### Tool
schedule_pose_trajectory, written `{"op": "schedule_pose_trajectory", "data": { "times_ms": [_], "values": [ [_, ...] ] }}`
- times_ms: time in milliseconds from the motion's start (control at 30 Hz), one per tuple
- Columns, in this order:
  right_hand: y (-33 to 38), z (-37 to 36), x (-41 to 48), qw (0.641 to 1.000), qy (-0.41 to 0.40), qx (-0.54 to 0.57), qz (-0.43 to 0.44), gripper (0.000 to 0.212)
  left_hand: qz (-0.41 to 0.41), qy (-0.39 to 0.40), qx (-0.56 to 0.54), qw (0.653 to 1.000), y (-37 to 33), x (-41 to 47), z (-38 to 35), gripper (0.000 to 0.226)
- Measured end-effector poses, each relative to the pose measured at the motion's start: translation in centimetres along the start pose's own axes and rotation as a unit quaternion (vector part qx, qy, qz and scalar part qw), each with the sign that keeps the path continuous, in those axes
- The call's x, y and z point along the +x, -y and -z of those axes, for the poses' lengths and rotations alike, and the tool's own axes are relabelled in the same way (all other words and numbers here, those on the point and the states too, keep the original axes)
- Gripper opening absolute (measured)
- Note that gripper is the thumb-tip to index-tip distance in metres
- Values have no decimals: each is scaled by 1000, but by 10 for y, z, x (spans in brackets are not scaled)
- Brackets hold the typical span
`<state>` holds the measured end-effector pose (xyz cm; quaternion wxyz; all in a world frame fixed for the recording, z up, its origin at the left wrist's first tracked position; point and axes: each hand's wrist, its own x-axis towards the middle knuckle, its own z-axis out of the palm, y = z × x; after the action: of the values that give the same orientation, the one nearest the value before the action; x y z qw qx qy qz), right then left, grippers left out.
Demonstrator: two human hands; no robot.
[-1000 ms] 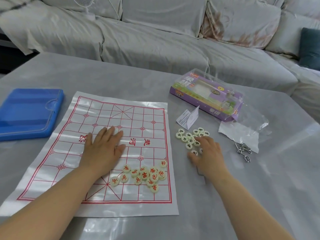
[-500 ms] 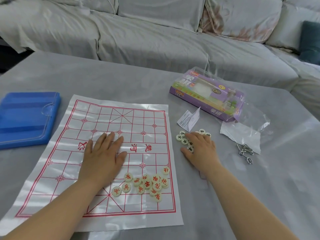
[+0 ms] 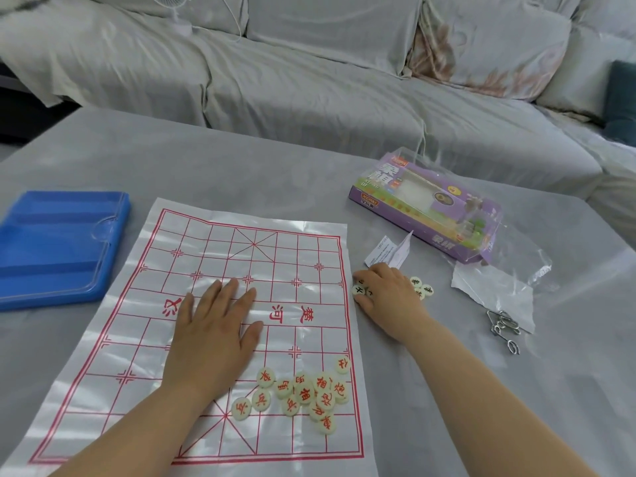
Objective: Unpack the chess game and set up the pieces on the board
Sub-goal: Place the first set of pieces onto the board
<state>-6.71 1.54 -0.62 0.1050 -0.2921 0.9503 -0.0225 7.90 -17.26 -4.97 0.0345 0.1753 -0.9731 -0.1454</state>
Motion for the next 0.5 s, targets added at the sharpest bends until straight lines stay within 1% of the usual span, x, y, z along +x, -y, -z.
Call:
{"op": "schedule_pose_trajectory", "data": {
  "times_ms": [133, 200, 267, 367, 500],
  "values": [
    [0, 11, 10, 995, 60, 80, -14, 32, -3, -12, -8, 1000, 2, 1, -1, 82],
    [0, 15, 15, 993, 72, 94, -20, 26, -7, -16, -9, 1000, 1, 2, -2, 83],
    [1, 17, 19, 994, 76, 76, -17, 24, -8, -15, -5, 1000, 1, 2, -2, 82],
    [2, 18, 20, 996, 73, 41, -12, 27, -4, -8, 13, 1000, 3, 2, -3, 77],
    [2, 15, 17, 998, 60, -2, -14, 30, -10, 10, 59, 998, 4, 3, -4, 54]
  ]
}}
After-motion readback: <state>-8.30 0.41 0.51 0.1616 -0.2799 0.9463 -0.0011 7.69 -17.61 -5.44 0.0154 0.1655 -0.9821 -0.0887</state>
